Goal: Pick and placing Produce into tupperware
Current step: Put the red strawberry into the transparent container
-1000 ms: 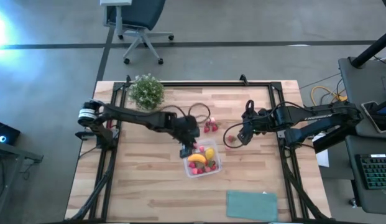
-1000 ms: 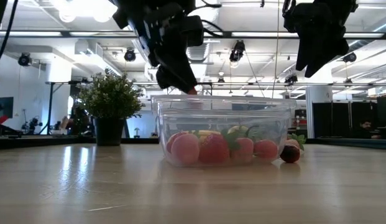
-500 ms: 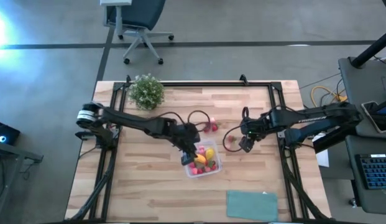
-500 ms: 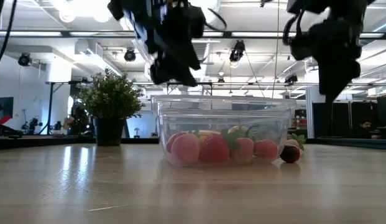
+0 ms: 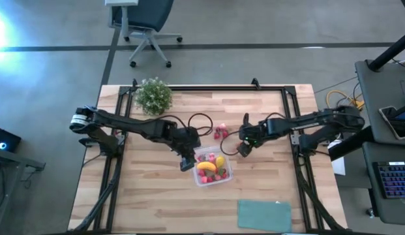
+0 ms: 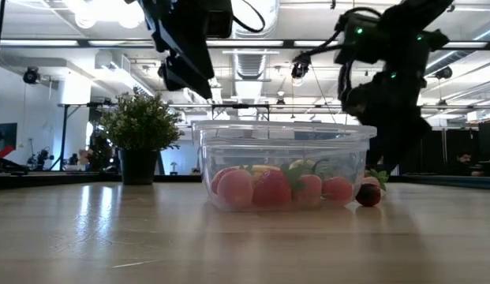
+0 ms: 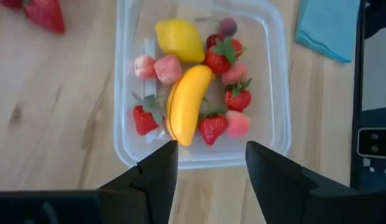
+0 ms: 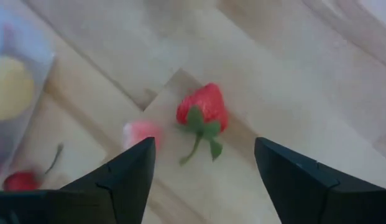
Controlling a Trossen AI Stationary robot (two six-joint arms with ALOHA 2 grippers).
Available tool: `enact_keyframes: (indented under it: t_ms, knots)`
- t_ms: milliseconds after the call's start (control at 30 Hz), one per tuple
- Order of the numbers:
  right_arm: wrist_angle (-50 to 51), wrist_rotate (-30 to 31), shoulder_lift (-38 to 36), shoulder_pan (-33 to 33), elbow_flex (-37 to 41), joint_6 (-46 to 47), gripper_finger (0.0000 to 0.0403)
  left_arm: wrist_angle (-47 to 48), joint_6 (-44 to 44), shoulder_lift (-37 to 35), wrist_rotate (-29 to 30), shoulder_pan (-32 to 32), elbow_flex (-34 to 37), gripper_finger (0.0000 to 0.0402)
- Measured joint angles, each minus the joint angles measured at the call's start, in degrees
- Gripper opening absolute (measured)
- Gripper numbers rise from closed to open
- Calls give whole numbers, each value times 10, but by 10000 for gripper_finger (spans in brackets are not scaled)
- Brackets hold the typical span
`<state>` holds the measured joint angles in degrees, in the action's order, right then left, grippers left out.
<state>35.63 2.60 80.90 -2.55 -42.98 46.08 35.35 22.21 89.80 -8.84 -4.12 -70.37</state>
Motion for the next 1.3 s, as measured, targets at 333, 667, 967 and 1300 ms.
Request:
enact_keyframes:
  t_ms: [333,667,967,1300]
  knots:
    - [0,6,113,-1,-55,14,279,48,-37,-19,37,4,9,174]
    - [12,15,144,-1,-87,21,221,50,-46,-37,37,8,47,174]
    - [51,16,136,-1,-79,30,158,43,-62,-39,42,15,52,174]
    - [47,21,104,-1,-83,14,81,42,-62,-39,49,16,52,174]
